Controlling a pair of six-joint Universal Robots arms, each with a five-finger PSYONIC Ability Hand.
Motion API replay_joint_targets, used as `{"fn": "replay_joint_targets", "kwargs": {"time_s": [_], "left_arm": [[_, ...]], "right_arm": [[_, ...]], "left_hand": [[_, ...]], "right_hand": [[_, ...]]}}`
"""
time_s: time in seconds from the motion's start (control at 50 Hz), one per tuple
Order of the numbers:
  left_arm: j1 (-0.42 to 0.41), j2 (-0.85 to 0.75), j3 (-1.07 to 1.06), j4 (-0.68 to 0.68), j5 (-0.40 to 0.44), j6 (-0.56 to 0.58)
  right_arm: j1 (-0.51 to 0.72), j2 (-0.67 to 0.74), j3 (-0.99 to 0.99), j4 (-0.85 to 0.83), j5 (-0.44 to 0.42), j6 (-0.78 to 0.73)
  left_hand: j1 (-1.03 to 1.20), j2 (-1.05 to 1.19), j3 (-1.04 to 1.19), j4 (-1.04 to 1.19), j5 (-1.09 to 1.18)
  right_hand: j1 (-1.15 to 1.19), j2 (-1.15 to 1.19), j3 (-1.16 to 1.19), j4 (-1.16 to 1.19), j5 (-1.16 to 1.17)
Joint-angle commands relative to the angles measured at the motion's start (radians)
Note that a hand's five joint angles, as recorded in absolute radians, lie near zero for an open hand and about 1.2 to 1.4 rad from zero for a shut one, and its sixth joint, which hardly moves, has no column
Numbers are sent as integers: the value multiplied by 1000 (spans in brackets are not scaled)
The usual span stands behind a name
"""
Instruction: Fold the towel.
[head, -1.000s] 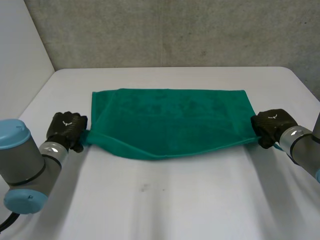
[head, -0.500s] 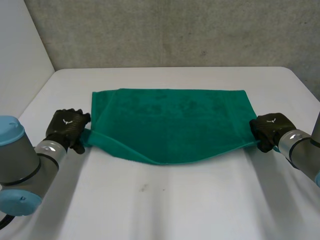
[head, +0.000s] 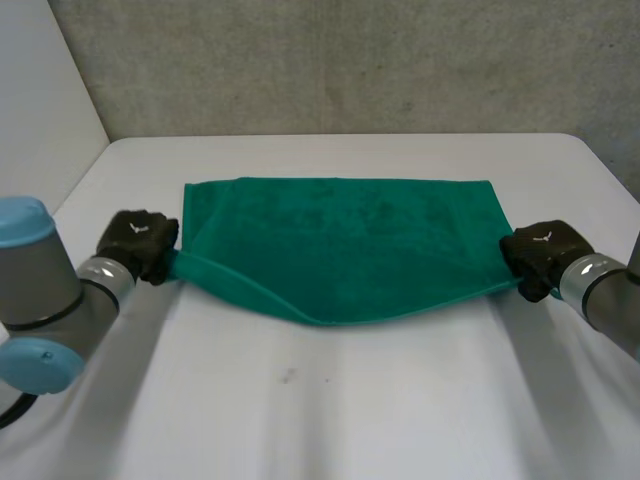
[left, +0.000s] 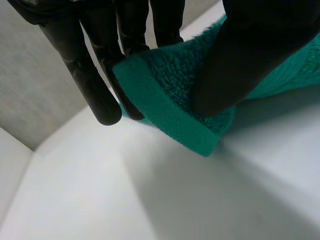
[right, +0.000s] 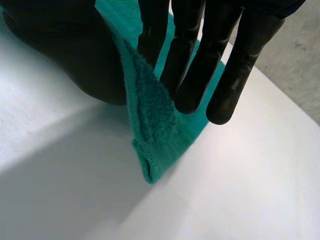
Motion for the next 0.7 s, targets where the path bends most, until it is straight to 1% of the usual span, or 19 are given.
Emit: {"fn": "replay_joint_targets", "kwargs": {"time_s": [0.02,0.04,0.1,0.12,0.16,0.18,0.22,0.3,0.34,0.38,0.42,0.46,0.48,0.5,0.56,0.6,0.64,0.66,0.7], "left_arm": [[1,222,-81,-64,1,14],[-5,283,-104,-106,2,41],[1,374,-143,-185,2,114],[7,424,-173,-238,2,172],[10,458,-202,-280,2,227],[12,469,-218,-295,2,253],[10,481,-262,-314,4,307],[4,474,-316,-306,5,336],[7,468,-322,-297,5,336],[13,417,-325,-268,5,335],[3,315,-307,-219,5,336],[3,258,-284,-188,4,344],[0,233,-266,-173,4,345],[-6,190,-220,-153,2,347],[-13,139,-128,-133,2,347],[-29,98,1,-116,-1,342],[-43,79,108,-102,-4,338],[-61,64,224,-85,-9,336],[-75,53,344,-64,-10,330]], "right_arm": [[-2,-183,-39,274,11,-203],[-2,-183,-39,275,11,-204],[-20,-266,-35,407,14,-286],[-21,-266,-35,407,14,-287],[-34,-306,-27,448,14,-320],[-51,-353,0,508,14,-376],[-51,-358,11,516,13,-389],[-47,-351,68,521,16,-434],[-42,-316,118,518,18,-460],[-42,-293,128,516,19,-463],[-42,-178,126,510,36,-466],[-40,-150,119,507,44,-466],[-40,-78,73,489,69,-460],[-40,-56,45,481,83,-457],[-28,-12,-50,461,129,-443],[-17,-2,-90,453,146,-432],[34,14,-304,424,195,-358],[35,14,-305,424,195,-357],[62,17,-555,378,203,-250]], "left_hand": [[242,202,210,207,264],[242,202,210,207,264],[242,202,210,207,264],[242,202,210,207,264],[242,202,210,207,264],[242,202,210,207,264],[242,202,210,207,264],[242,202,210,207,264],[242,202,210,207,264],[242,202,210,207,264],[242,202,210,207,264],[242,202,210,207,264],[242,202,210,207,264],[242,202,210,207,264],[242,202,210,207,264],[242,202,210,207,264],[242,202,210,207,264],[242,202,210,207,264],[242,202,210,207,264]], "right_hand": [[409,218,212,204,226],[409,218,212,204,226],[409,218,212,204,226],[409,218,212,204,226],[409,218,212,204,226],[409,218,212,204,226],[409,218,212,204,226],[409,218,212,204,226],[409,218,212,204,226],[409,218,212,204,226],[409,218,212,204,226],[409,218,212,204,226],[409,218,212,204,226],[409,218,212,204,226],[409,218,212,204,226],[409,218,212,204,226],[409,218,212,204,226],[409,218,212,204,226],[409,218,212,204,226]]}}
